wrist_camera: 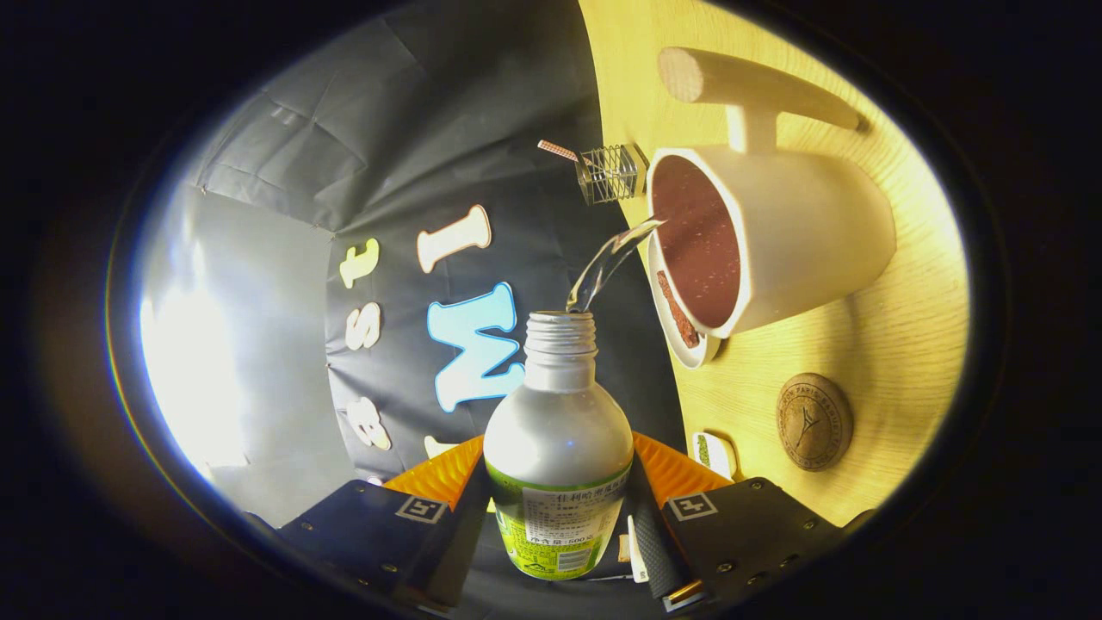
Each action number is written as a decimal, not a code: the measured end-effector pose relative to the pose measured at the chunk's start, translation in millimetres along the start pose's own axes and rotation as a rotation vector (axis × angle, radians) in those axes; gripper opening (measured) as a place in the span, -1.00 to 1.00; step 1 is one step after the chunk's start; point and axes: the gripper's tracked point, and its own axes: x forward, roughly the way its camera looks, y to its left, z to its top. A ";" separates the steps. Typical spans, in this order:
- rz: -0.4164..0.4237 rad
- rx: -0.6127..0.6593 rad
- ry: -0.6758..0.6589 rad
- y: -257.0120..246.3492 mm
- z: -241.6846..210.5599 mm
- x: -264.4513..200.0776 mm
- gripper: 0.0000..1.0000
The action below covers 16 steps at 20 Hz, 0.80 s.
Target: Take the bottle from table, then pour the juice into the cup, finally place the bottle on the coaster
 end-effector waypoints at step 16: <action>0.032 0.067 -0.024 14.9 -2.5 1.3 0.55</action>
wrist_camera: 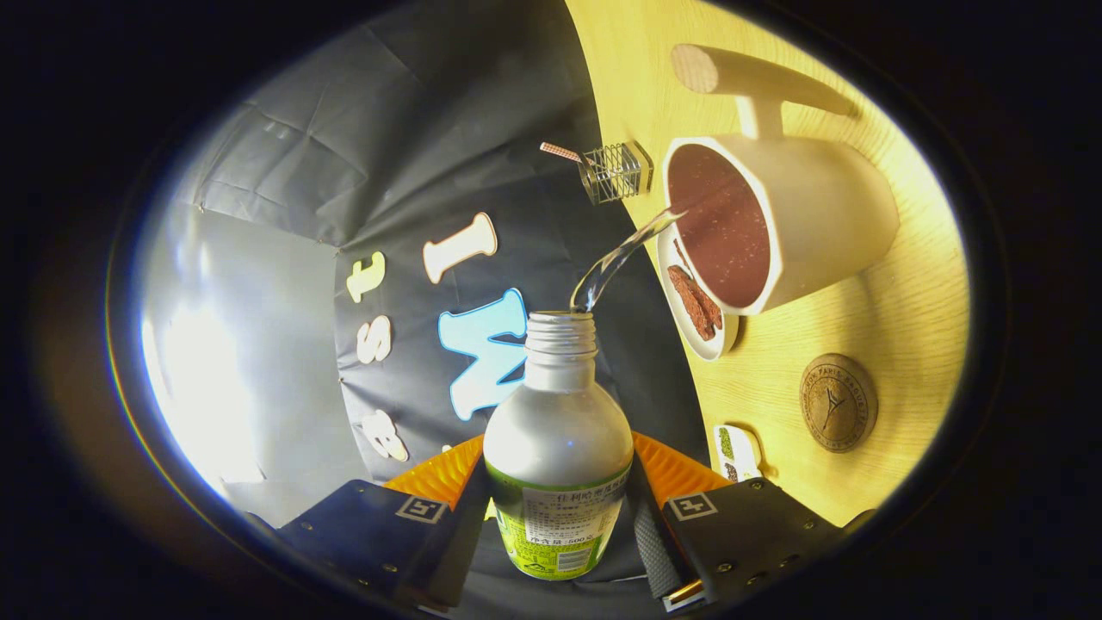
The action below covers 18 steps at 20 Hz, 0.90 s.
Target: Take the bottle from table, then pour the juice into the cup, finally place the bottle on the coaster
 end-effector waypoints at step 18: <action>0.027 0.034 -0.025 10.7 1.7 0.1 0.55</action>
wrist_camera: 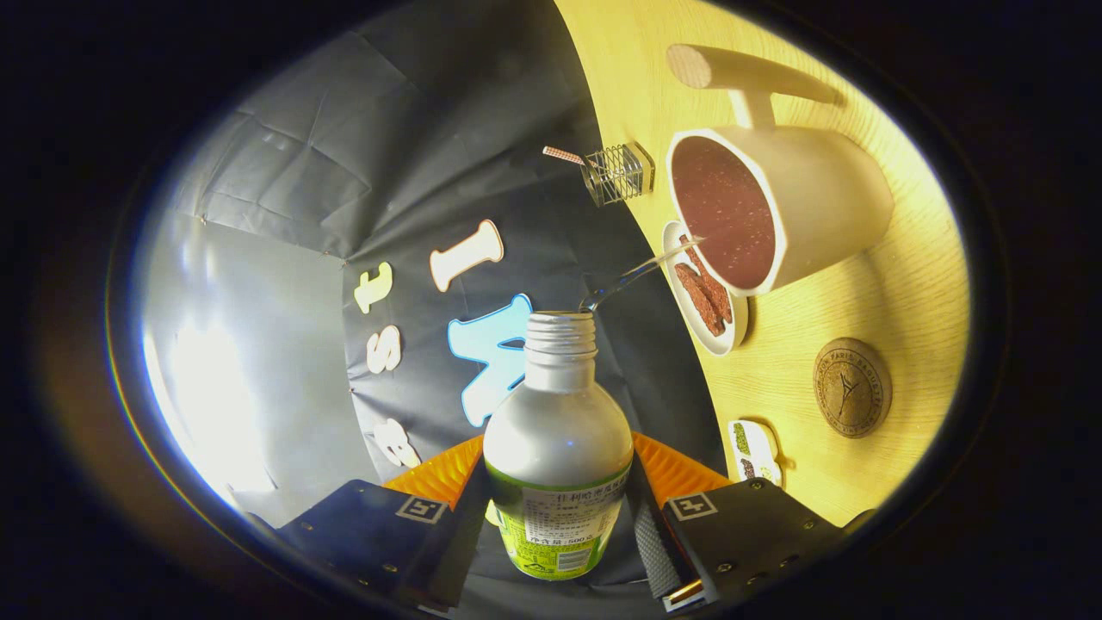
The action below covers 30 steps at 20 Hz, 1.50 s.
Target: Take the bottle from table, then pour the juice into the cup, finally place the bottle on the coaster
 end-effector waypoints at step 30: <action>0.025 0.109 -0.047 1.2 15.5 2.2 0.55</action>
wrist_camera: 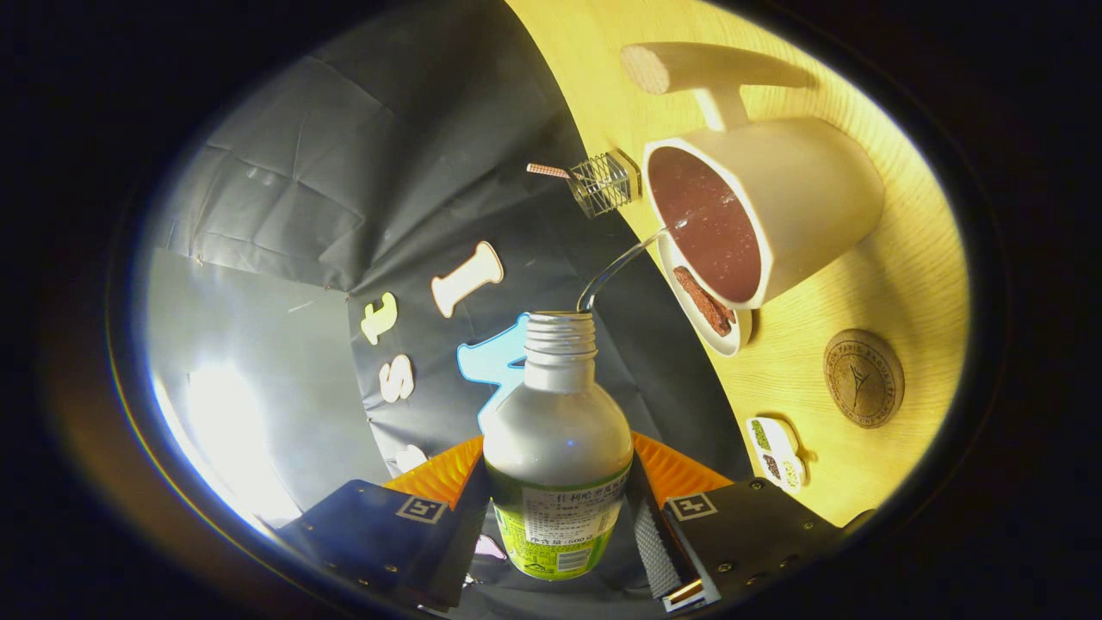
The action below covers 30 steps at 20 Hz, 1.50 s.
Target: Take the bottle from table, then pour the juice into the cup, finally place the bottle on the coaster
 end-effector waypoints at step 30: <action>-0.032 0.028 -0.008 -11.3 12.3 2.1 0.55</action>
